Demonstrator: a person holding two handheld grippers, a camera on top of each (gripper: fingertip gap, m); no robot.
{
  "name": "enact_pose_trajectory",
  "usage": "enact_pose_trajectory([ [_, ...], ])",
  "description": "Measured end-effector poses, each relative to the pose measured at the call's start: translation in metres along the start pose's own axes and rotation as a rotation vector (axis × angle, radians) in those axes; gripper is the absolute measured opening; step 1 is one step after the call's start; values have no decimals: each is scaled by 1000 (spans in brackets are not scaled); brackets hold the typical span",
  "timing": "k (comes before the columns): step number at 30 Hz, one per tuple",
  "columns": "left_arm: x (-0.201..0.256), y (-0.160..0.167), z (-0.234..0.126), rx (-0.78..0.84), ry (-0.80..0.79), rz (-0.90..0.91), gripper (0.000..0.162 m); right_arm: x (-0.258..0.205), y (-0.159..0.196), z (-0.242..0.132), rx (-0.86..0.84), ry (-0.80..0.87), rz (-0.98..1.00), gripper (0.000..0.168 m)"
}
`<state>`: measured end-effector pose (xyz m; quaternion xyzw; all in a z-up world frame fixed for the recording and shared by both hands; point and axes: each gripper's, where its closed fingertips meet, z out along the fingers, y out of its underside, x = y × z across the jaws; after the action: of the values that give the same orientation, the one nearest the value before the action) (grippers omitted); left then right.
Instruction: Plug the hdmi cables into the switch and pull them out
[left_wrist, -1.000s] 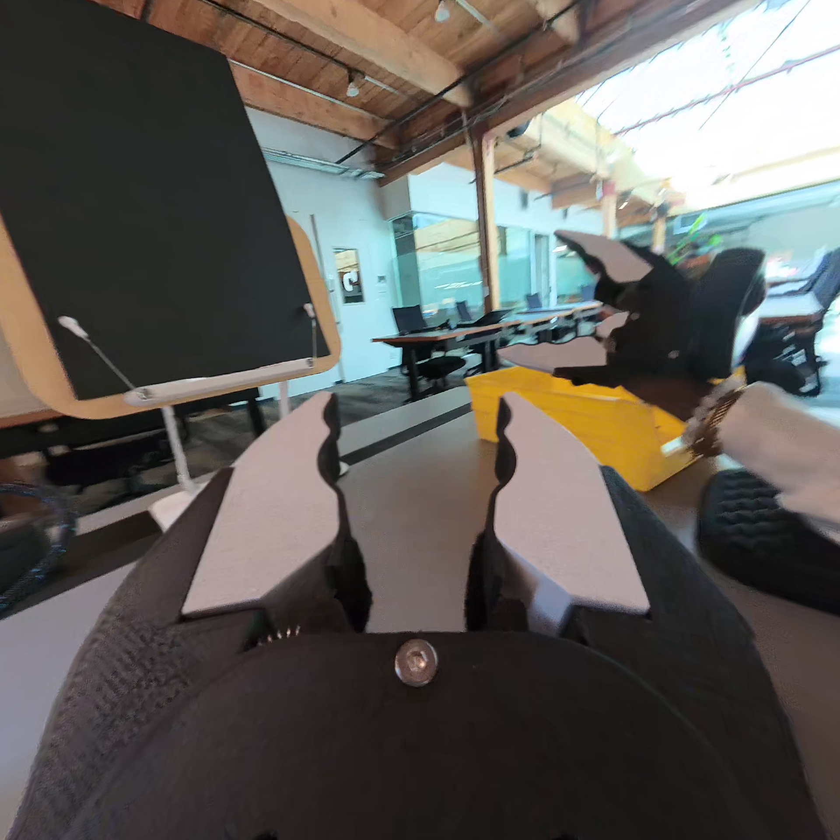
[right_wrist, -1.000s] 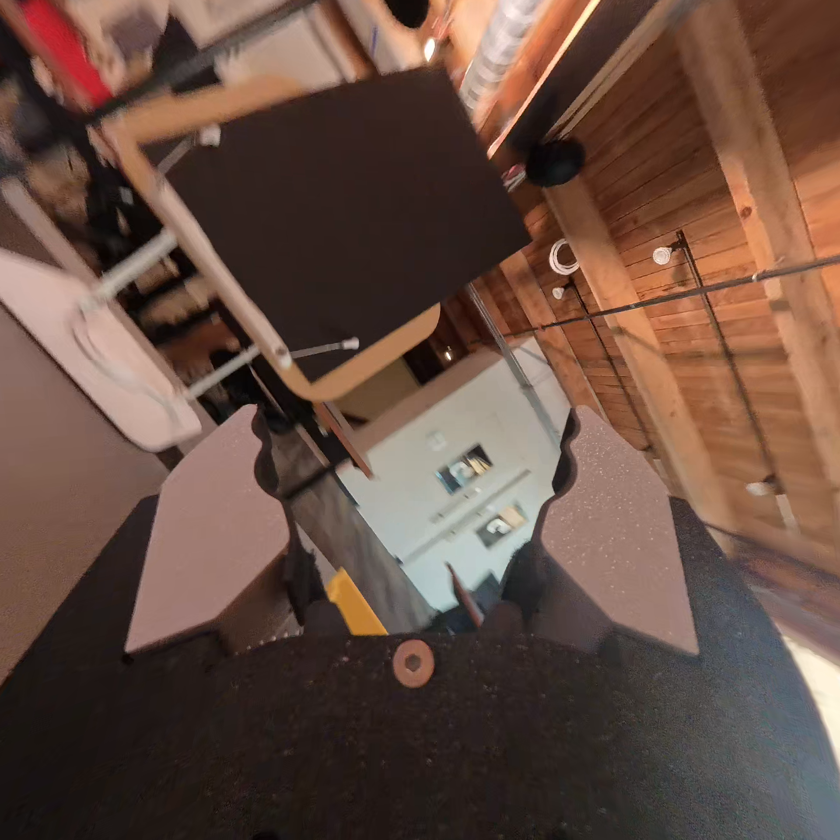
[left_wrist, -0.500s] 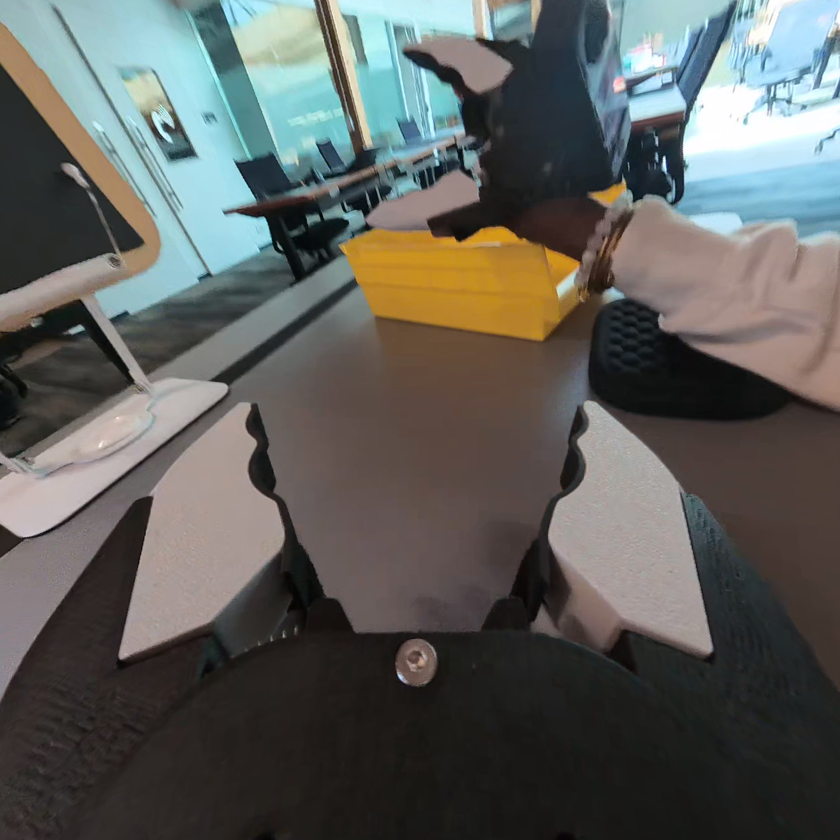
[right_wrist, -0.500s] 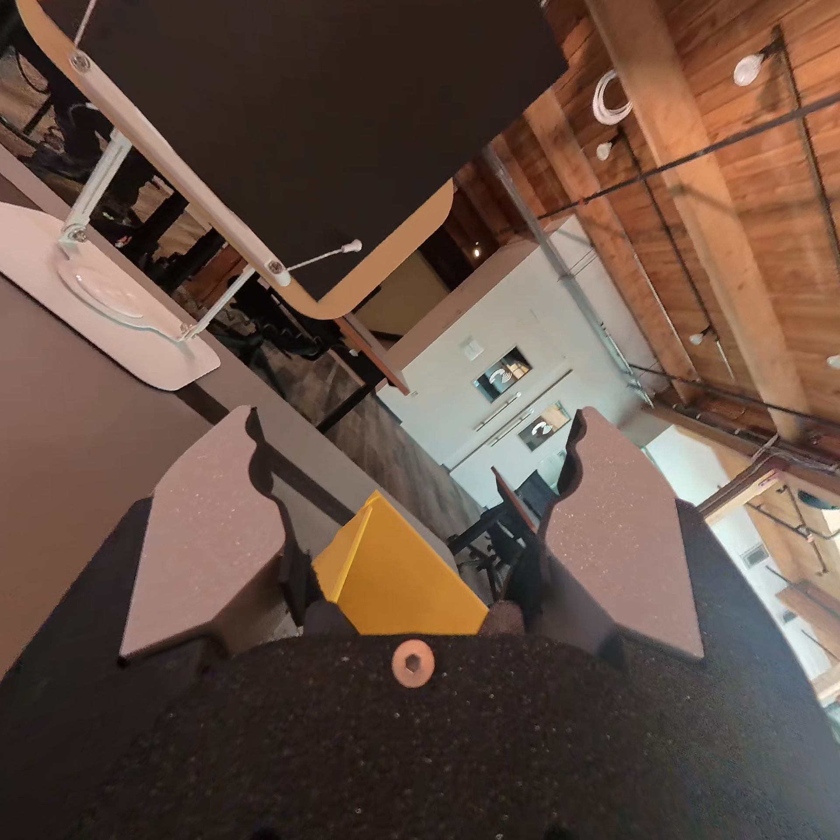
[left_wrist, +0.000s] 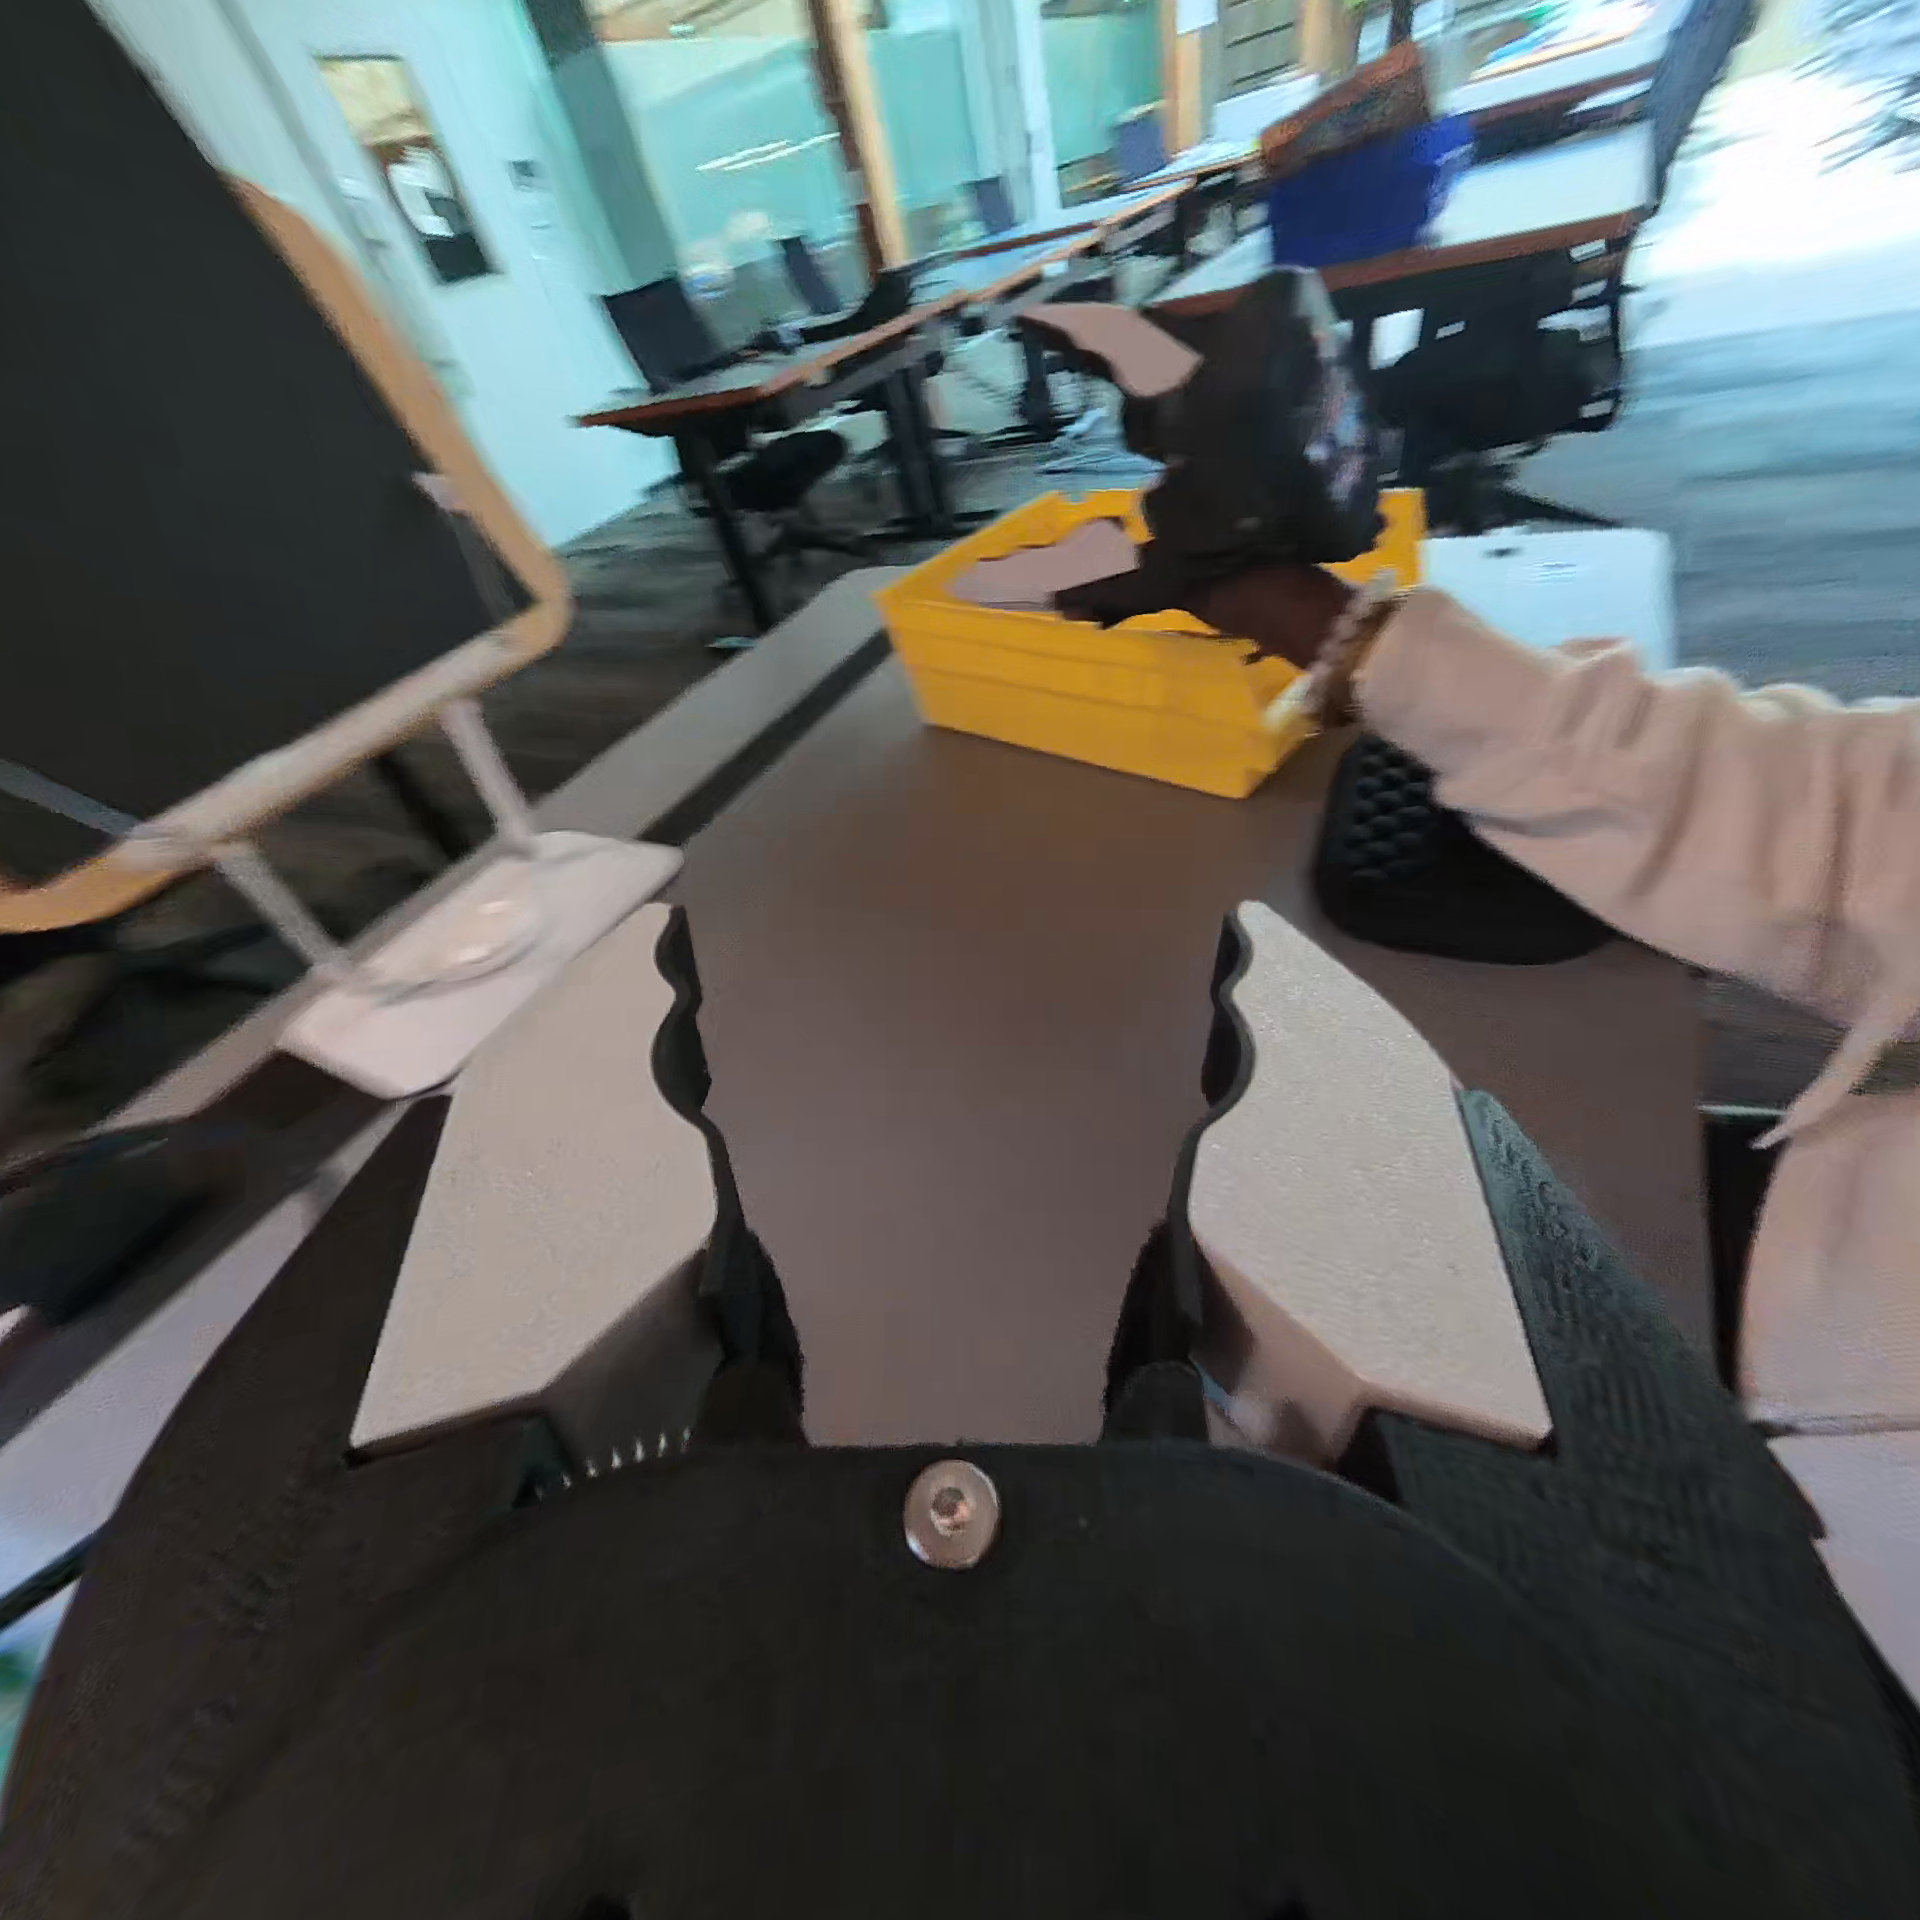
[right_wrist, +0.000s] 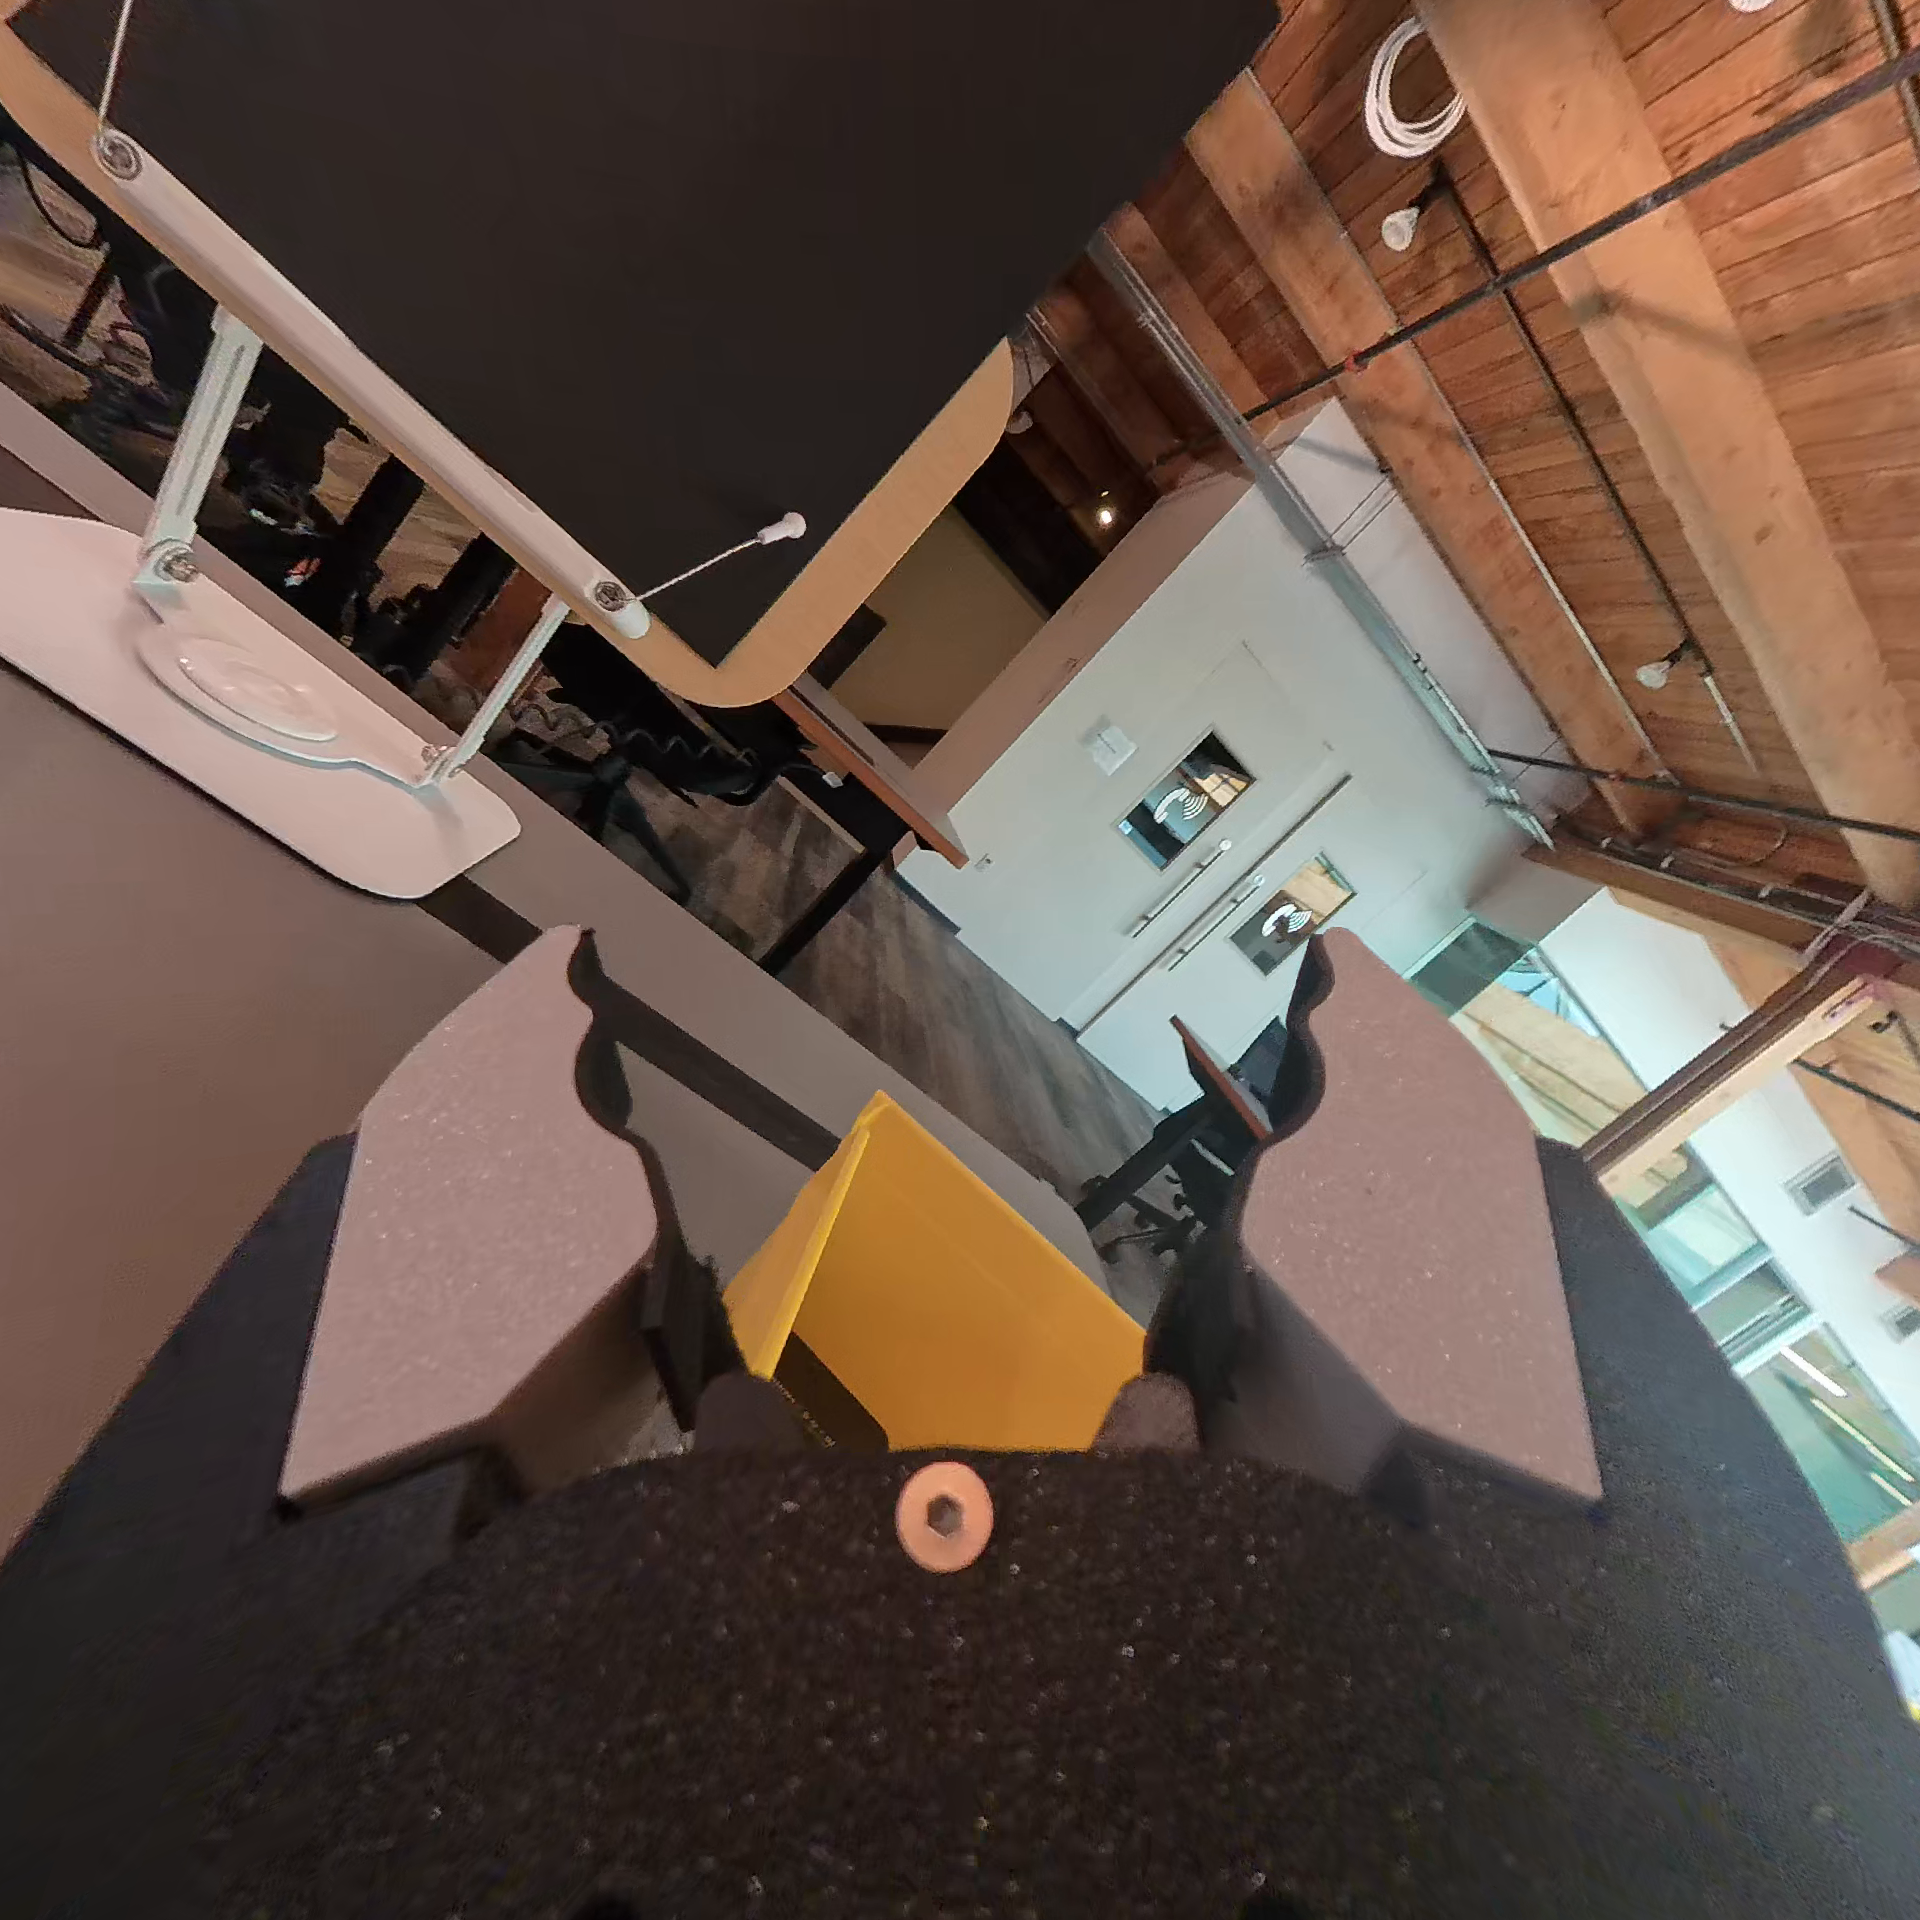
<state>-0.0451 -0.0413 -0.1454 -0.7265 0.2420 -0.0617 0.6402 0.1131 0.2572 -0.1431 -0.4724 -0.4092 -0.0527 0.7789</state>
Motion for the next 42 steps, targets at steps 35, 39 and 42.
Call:
enact_pose_trajectory([
  [35, -90, 225, -160, -1070, -579, -418, 14, -10, 10, 3, -47, -63, 52, 117],
  [39, -95, 202, -164, -921, -605, -388, 12, -10, 8, 2, -41, -64, 48, 115],
  [42, -105, 170, -166, -730, -653, -341, 11, -12, 8, 2, -37, -69, 48, 113],
])
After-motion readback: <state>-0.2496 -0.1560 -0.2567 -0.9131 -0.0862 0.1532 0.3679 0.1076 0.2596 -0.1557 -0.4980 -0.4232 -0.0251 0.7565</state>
